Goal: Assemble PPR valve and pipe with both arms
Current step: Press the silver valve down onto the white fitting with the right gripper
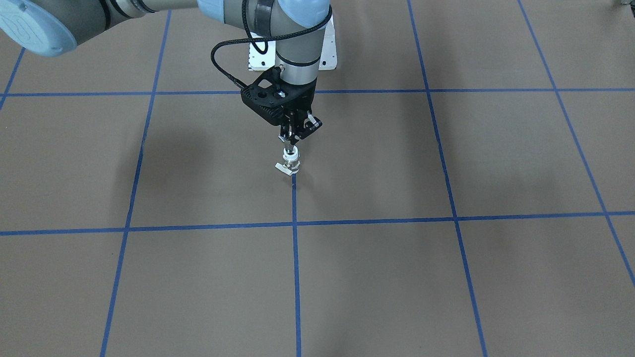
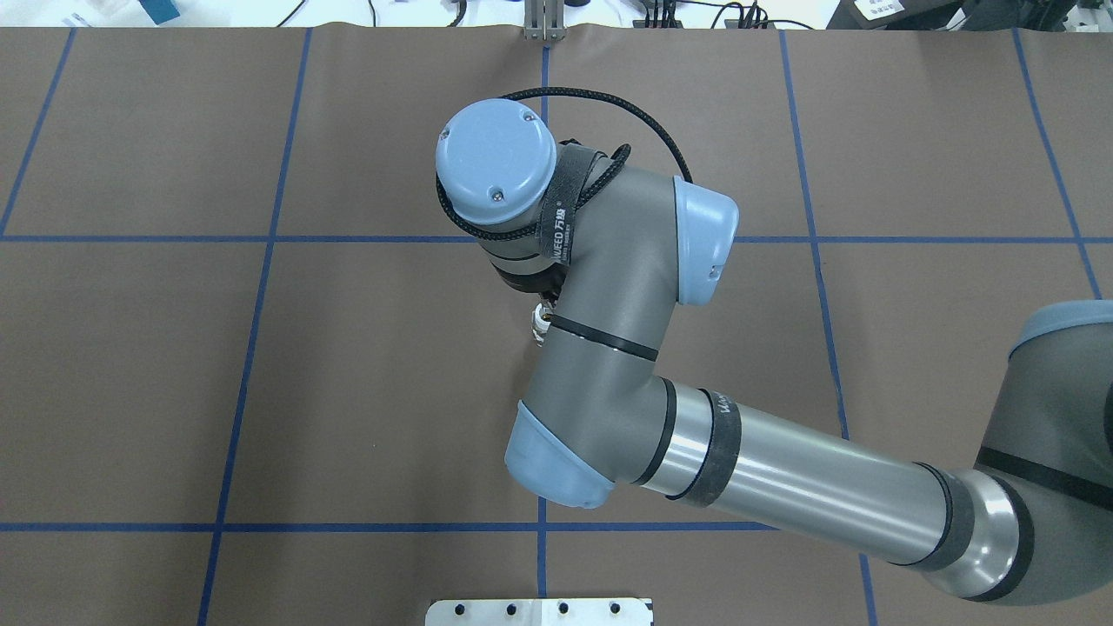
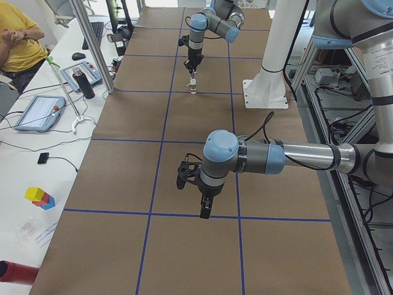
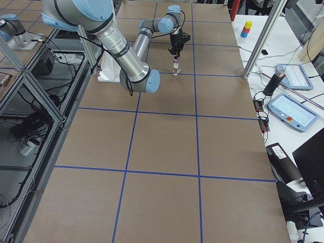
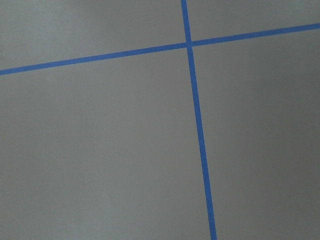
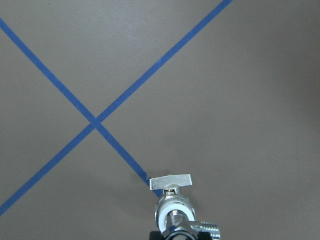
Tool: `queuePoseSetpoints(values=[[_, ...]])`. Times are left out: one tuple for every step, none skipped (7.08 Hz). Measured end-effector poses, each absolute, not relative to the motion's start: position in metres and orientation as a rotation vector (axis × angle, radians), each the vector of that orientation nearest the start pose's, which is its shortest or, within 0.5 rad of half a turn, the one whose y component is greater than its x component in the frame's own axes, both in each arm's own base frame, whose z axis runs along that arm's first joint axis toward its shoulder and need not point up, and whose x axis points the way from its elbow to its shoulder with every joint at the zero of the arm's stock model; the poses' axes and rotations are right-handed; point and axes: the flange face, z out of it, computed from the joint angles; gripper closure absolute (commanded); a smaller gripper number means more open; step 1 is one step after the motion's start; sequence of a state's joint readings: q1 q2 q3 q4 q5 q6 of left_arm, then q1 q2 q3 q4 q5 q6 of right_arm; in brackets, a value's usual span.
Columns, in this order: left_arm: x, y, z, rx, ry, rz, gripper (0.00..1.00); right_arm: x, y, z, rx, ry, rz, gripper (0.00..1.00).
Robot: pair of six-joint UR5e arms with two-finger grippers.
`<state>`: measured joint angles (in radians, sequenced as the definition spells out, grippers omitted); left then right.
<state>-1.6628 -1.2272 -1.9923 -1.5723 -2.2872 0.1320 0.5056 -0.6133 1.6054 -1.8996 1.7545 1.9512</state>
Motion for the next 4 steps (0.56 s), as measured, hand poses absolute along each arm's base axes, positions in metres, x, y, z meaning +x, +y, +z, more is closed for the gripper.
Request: queuePoseSetpoints(values=[[-0.1001, -0.3455, 0.5988, 0.156, 0.703, 0.067, 0.0, -0.5621, -0.4428, 0.0973, -0.136, -0.692, 0.789, 1.0], [-0.1001, -0.3455, 0.5986, 0.157, 0.703, 0.067, 0.0, -0.5646, -0.4435, 0.0992, -0.135, -0.692, 0.787, 1.0], [-0.1, -0.3455, 0.5987, 0.156, 0.703, 0.067, 0.0, -0.5656, -0.4435, 0.1002, -0.135, -0.691, 0.784, 1.0], [-0.1, -0.3455, 0.5988, 0.156, 0.704, 0.067, 0.0, -0.5655, -0.4433, 0.1002, -0.136, -0.69, 0.783, 1.0]])
